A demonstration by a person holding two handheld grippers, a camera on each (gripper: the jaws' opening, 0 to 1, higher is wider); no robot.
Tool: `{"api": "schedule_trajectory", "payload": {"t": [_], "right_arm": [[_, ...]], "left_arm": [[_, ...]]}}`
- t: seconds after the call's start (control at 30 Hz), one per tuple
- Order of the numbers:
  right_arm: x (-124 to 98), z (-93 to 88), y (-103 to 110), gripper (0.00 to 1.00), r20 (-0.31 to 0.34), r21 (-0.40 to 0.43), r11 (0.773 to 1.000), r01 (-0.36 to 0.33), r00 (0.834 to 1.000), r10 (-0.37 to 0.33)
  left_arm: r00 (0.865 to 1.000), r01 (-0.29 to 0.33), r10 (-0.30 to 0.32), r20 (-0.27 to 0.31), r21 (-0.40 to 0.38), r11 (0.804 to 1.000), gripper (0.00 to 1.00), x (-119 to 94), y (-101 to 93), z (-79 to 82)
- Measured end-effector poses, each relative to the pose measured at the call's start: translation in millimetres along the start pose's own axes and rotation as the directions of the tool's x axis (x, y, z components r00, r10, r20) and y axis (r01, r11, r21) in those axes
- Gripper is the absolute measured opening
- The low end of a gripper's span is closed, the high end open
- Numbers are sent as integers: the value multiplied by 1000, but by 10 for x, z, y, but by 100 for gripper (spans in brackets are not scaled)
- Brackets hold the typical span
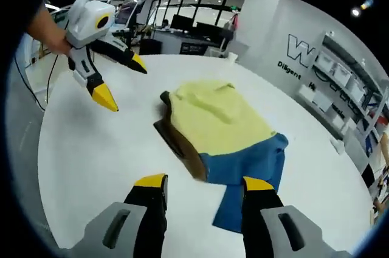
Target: Fold the garment on the visible template until the final outline fits inside the template.
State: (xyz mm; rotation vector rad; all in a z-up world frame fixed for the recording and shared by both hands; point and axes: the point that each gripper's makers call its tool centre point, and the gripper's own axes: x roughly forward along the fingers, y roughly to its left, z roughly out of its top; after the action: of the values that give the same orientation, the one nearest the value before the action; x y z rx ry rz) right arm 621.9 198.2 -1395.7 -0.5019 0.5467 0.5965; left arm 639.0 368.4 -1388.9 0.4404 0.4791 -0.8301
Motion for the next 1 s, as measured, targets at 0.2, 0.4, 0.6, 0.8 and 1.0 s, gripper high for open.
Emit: {"api": "schedule_trajectory", "payload": {"t": [0.2, 0.4, 0.6, 0.8, 1.0], "right_arm": [[105, -4, 13, 37, -11, 9, 1000, -23, 1000, 23], [201, 1, 3, 31, -35, 20, 999, -35, 999, 35], [292, -17, 25, 26, -65, -2, 999, -52, 997, 52], [377, -67, 48, 22, -96, -20, 998, -67, 993, 65], [449, -77, 31, 22, -111, -8, 998, -69, 992, 68]], "left_arm": [[1000, 7, -7, -9, 0, 1000, 62, 68, 68, -20], [1000, 13, -13, -7, -19, 1000, 58, 137, 113, 0], [1000, 15, -15, -18, 26, 1000, 47, 232, 164, 39], [1000, 20, -18, -26, 74, 997, 41, 307, 202, 88], [999, 27, -22, -44, 133, 991, 37, 389, 227, 122]]}}
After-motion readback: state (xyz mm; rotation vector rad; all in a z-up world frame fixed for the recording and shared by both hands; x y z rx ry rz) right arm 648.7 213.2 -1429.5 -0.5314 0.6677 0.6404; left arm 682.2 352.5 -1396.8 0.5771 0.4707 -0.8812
